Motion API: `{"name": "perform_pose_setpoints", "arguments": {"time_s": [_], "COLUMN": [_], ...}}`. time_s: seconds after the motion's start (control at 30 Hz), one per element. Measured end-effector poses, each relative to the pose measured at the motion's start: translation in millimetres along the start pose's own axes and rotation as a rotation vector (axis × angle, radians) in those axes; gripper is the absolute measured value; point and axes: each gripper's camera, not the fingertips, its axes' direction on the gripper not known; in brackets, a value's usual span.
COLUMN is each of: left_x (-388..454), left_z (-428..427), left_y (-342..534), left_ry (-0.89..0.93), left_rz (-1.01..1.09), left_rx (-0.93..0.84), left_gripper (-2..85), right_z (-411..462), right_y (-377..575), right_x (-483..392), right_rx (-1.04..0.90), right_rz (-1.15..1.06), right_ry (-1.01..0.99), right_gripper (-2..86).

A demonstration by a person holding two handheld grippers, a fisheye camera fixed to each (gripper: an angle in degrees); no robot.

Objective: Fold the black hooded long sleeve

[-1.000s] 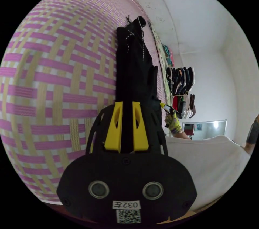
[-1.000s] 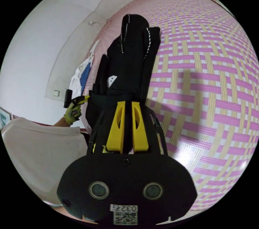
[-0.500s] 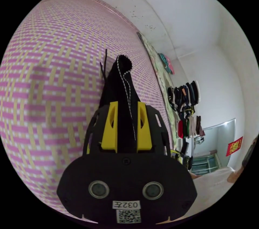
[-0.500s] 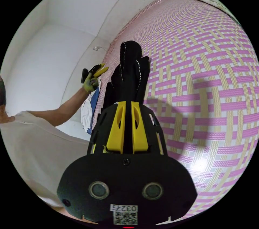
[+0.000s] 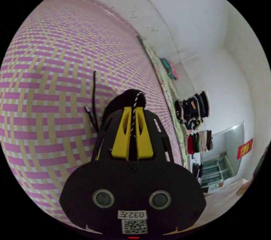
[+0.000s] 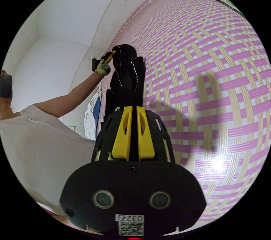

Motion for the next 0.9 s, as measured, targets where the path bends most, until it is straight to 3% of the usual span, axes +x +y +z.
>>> {"name": "perform_pose_setpoints", "arguments": {"time_s": [0.17,0.33,0.5,0.63,0.9], "left_x": [92,162,186,154,121], "left_z": [-61,-94,-74,-58,-149], "left_y": [68,186,308,361,301], "left_ry": [0.161,0.186,0.111,-0.029,0.134], "left_rz": [0.295,0.424,0.409,0.22,0.106], "left_rx": [0.021,-0.063,-0.232,-0.331,0.034], "left_gripper": [-1.6,-1.6,-1.0,0.8,1.0], "right_z": [5,7,8,15,6], "right_y": [-5,-7,-1,6,21], "right_x": [-9,-27,-43,-51,-57], "right_rx": [-0.008,-0.02,-0.034,-0.097,-0.095], "right_rz": [-0.058,-0.141,-0.201,-0.219,-0.223], "right_ry": [-0.044,-0.081,-0.104,-0.093,-0.093], "right_gripper": [3.5,3.4,3.5,3.8,3.8]}}
